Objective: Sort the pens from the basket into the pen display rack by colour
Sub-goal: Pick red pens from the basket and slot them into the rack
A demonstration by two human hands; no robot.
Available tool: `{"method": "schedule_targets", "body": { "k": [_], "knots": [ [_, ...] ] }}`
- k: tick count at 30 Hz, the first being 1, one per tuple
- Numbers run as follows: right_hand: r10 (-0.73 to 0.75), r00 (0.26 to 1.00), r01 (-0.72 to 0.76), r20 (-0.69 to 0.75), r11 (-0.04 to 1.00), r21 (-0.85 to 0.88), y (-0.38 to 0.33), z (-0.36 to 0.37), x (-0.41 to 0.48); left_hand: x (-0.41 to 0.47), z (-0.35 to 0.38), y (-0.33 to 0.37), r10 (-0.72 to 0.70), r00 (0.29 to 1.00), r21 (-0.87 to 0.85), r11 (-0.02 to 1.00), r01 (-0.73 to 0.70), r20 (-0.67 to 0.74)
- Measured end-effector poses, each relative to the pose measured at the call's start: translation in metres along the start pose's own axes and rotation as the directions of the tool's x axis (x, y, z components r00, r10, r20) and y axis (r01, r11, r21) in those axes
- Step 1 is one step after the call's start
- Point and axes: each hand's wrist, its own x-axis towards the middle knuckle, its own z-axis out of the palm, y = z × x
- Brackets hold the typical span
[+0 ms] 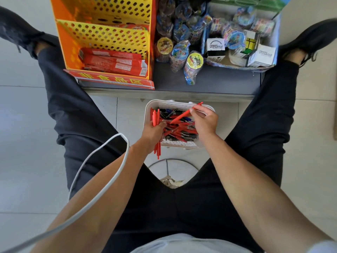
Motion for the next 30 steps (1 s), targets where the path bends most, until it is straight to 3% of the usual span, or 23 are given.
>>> {"method": "schedule_targets", "body": {
  "k": [4, 8, 11, 13, 16, 18, 20, 22, 27, 30],
  "knots": [
    [0.139, 0.989, -0.131, -0.046, 0.981, 0.144, -0.003, -0.011, 0.003, 0.002, -0.001, 0.0, 0.017, 1.0, -0.006, 1.0, -0.017, -0.009],
    [0.217, 0.945, -0.247, 0.246, 0.964, 0.097, 0.003, -0.012, -0.001, 0.001, -0.002, 0.002, 0.092, 0.996, 0.101, 0.991, -0.092, 0.006],
    [0.201, 0.859, -0.221, 0.47, 0.975, -0.014, 0.003, -0.002, -0.008, -0.002, 0.0, 0.002, 0.123, 0.989, 0.191, 0.972, -0.137, 0.083],
    [0.216, 0.812, -0.22, 0.543, 0.974, -0.059, 0.002, 0.004, -0.01, -0.002, -0.001, -0.002, 0.11, 0.988, 0.221, 0.966, -0.131, 0.108],
    [0.222, 0.802, -0.196, 0.554, 0.975, -0.107, 0.006, 0.007, -0.006, 0.002, -0.001, -0.006, 0.077, 0.993, 0.297, 0.95, -0.099, 0.085],
    [0.216, 0.848, -0.092, 0.483, 0.959, -0.267, 0.009, 0.009, 0.001, 0.004, -0.001, -0.006, 0.041, 0.995, 0.275, 0.959, -0.063, 0.086],
    [0.157, 0.884, 0.128, 0.44, 0.825, -0.551, 0.014, 0.007, 0.012, 0.008, -0.002, -0.007, -0.014, 0.995, 0.18, 0.984, -0.005, 0.103],
    [0.114, 0.855, 0.35, 0.506, 0.593, -0.725, 0.019, 0.006, 0.026, 0.011, -0.003, -0.006, -0.037, 0.992, 0.132, 0.991, 0.021, 0.124],
    [0.214, 0.746, 0.572, 0.63, 0.28, -0.771, 0.023, 0.01, 0.05, 0.015, -0.005, -0.005, -0.083, 0.987, 0.055, 0.996, 0.076, 0.137],
    [0.285, 0.723, 0.603, 0.629, 0.185, -0.776, 0.026, 0.016, 0.057, 0.018, -0.005, -0.007, -0.089, 0.988, 0.043, 0.996, 0.084, 0.129]
  ]
}}
